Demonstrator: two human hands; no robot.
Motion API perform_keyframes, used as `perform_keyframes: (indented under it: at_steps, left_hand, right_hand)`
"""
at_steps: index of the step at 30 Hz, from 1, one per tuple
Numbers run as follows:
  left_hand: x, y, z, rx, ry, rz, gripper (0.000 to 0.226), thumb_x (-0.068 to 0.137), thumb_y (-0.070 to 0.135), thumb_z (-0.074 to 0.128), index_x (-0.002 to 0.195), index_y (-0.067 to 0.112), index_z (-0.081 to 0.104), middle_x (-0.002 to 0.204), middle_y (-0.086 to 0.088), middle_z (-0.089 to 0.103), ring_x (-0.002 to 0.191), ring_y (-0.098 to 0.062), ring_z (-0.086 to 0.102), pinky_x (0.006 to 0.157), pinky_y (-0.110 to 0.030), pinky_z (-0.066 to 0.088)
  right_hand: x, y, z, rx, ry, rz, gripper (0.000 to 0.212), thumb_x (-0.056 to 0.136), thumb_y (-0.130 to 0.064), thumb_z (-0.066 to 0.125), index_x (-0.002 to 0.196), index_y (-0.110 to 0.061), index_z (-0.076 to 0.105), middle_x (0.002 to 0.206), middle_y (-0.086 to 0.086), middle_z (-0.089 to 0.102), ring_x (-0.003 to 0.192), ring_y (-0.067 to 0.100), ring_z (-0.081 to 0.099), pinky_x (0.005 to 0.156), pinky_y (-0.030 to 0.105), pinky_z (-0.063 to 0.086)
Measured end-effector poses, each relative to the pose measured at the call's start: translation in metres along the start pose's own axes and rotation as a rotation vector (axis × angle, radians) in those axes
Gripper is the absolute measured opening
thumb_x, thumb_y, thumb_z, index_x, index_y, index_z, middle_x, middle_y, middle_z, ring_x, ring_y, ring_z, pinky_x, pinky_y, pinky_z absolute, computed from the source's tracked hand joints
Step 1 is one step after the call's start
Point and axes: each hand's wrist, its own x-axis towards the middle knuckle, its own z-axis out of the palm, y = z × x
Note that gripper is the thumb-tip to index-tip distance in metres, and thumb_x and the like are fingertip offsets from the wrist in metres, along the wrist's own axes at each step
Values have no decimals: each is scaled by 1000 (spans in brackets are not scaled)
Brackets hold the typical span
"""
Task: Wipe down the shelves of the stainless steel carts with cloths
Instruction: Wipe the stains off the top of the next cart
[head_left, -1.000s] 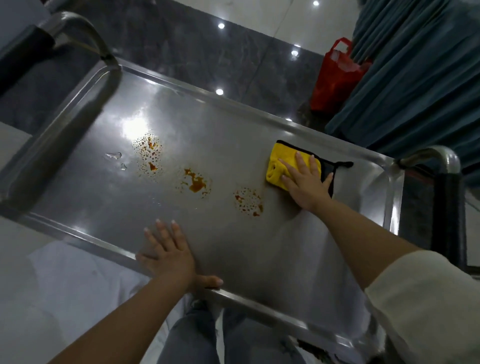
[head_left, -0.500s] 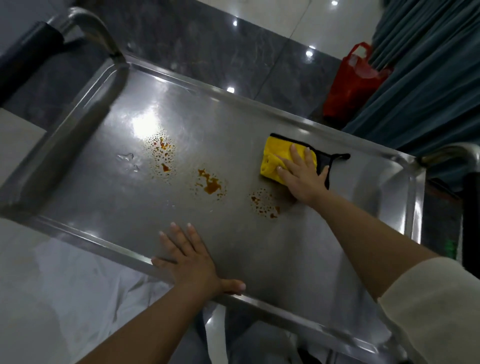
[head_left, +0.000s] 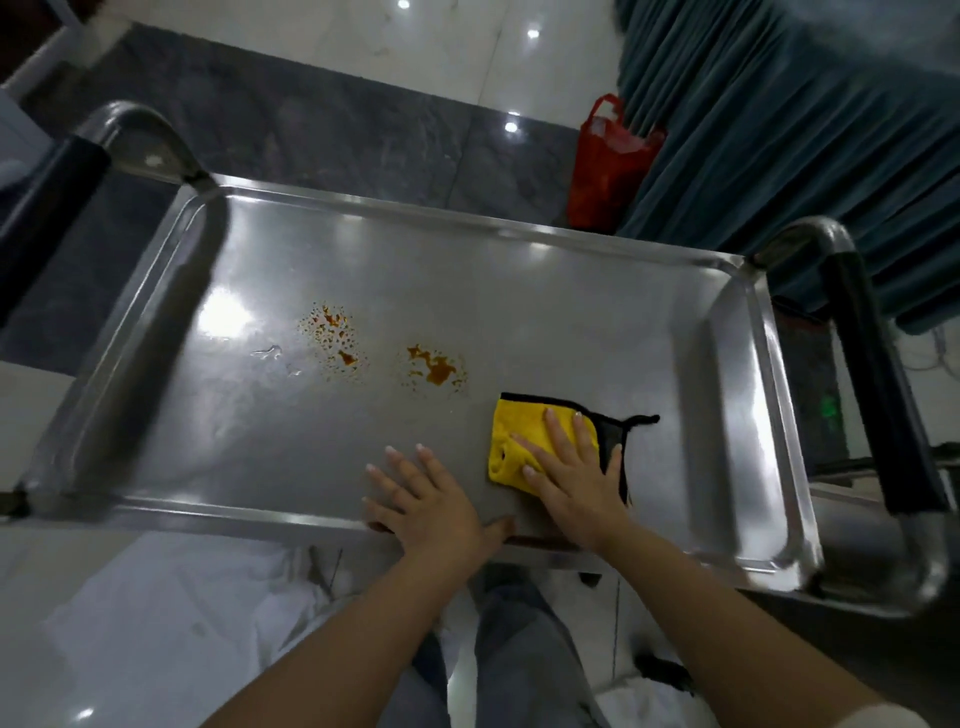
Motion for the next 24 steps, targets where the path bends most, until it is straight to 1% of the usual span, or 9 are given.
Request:
perform_keyframes:
  at_steps: [3, 5, 8, 10, 12, 15, 19, 21, 24]
  left_hand:
    - [-1, -27, -3, 17, 52, 143, 136, 66, 87, 48, 147, 4, -23, 154, -24, -27, 141, -47, -22, 114, -60, 0]
    - [4, -49, -13, 55, 107, 174, 136, 66, 89, 45, 147, 2, -22, 157, -20, -23, 145, -39, -17, 116, -57, 3]
    - [19, -82, -36, 106, 150, 100, 145, 58, 94, 45, 146, 1, -22, 156, -23, -24, 145, -41, -17, 116, -59, 1]
    - [29, -99, -48, 112, 120, 39, 157, 45, 101, 41, 144, 0, -28, 153, -25, -30, 142, -44, -21, 113, -61, -3]
    - [36, -108, -53, 126, 83, 26, 163, 34, 104, 35, 141, 0, -33, 150, -25, -36, 140, -45, -26, 113, -63, -6]
    - [42, -108, -51, 138, 41, 26, 163, 31, 104, 30, 136, 0, -40, 144, -26, -43, 136, -47, -33, 111, -65, -10]
    - [46, -108, -51, 157, -8, 13, 161, 35, 105, 33, 128, 1, -49, 135, -26, -53, 129, -48, -43, 108, -66, -15]
    - [47, -107, -53, 162, -21, 6, 161, 35, 105, 32, 125, 1, -51, 132, -26, -55, 127, -48, -45, 109, -66, -15]
    - [46, -105, -54, 165, -34, -8, 159, 38, 104, 34, 122, 2, -54, 129, -26, -58, 125, -48, -47, 110, -66, -13]
  right_hand:
    - [-24, -8, 14, -63, 37, 51, 48, 94, -62, 22, 129, -69, -9, 154, -19, -24, 141, 13, -30, 108, 62, -16]
    - [-35, -14, 24, -105, 52, 77, 54, 90, -67, 21, 131, -67, -14, 153, -16, -28, 140, 17, -31, 108, 65, -13]
    - [-40, -20, 34, -149, 63, 107, 64, 84, -75, 21, 132, -65, -19, 151, -13, -33, 139, 21, -34, 107, 67, -11]
    - [-37, -22, 36, -193, 69, 120, 67, 84, -76, 21, 132, -63, -23, 151, -11, -34, 140, 24, -33, 106, 69, -9]
    - [-29, -21, 36, -235, 82, 108, 67, 83, -76, 18, 132, -61, -25, 152, -9, -34, 140, 25, -32, 106, 70, -7]
    - [-8, -16, 27, -276, 84, 42, 64, 82, -76, 14, 133, -62, -23, 152, -10, -32, 140, 23, -31, 105, 71, -7]
    - [37, -13, 5, -281, 67, -24, 61, 87, -71, 21, 129, -65, -22, 157, -12, -22, 142, 21, -27, 105, 71, -6]
    - [62, -15, -7, -269, 69, -39, 60, 89, -68, 24, 132, -62, -17, 157, -13, -18, 144, 21, -24, 105, 71, -5]
    - [105, -17, -29, -245, 66, -63, 58, 92, -64, 26, 141, -58, -4, 158, -14, -14, 144, 20, -21, 104, 71, -7]
